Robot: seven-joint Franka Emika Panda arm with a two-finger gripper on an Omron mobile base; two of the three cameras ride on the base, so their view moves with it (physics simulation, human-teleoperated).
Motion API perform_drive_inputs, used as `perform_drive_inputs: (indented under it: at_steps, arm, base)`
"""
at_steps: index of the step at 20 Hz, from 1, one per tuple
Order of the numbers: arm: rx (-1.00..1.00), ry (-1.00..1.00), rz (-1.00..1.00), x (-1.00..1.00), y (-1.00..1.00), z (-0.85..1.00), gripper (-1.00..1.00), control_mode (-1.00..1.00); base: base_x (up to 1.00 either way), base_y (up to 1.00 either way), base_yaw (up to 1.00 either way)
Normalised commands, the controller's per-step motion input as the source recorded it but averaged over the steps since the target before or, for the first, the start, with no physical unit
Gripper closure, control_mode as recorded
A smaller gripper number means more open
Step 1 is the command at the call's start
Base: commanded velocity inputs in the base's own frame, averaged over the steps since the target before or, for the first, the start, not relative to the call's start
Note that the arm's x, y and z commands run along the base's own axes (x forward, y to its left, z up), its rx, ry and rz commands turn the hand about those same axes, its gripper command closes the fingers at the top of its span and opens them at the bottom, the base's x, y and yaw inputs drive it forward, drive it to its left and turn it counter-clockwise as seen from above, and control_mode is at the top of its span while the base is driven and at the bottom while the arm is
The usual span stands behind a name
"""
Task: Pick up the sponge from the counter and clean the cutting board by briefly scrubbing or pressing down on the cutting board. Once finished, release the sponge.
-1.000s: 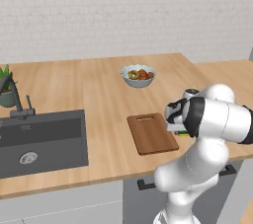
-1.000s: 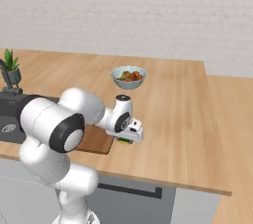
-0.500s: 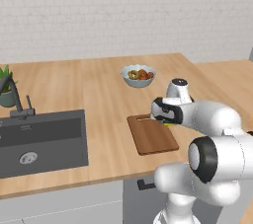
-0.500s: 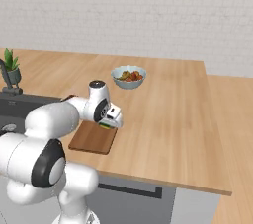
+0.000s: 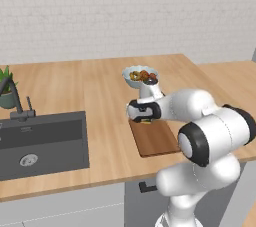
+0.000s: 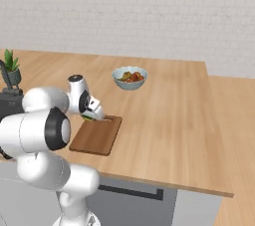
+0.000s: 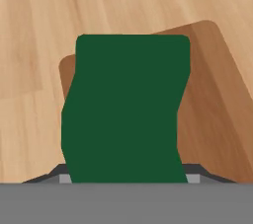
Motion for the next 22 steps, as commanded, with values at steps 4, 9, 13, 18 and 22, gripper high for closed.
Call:
perform_drive_inputs:
  at_steps: [4, 9, 13, 18, 22]
  arm:
    - [-0.01, 0.13, 0.01, 0.22, 0.03, -0.2, 1.0, -1.0]
    - [0.0, 0.04, 0.0, 0.08, 0.04, -0.31, 1.0, -1.0]
    - [-0.01, 0.02, 0.0, 0.28, 0.32, -0.1, 1.0, -1.0]
    - [-0.01, 0.07, 0.0, 0.06, 0.02, -0.4, 1.0, -1.0]
    - [0.0, 0.02, 0.0, 0.12, 0.03, -0.23, 1.0, -1.0]
  base:
    - [0.0, 0.0, 0.0]
    - [0.0, 0.0, 0.0]
    - [0.0, 0.0, 0.0]
    - [0.0, 0.0, 0.0]
    - [0.0, 0.0, 0.0]
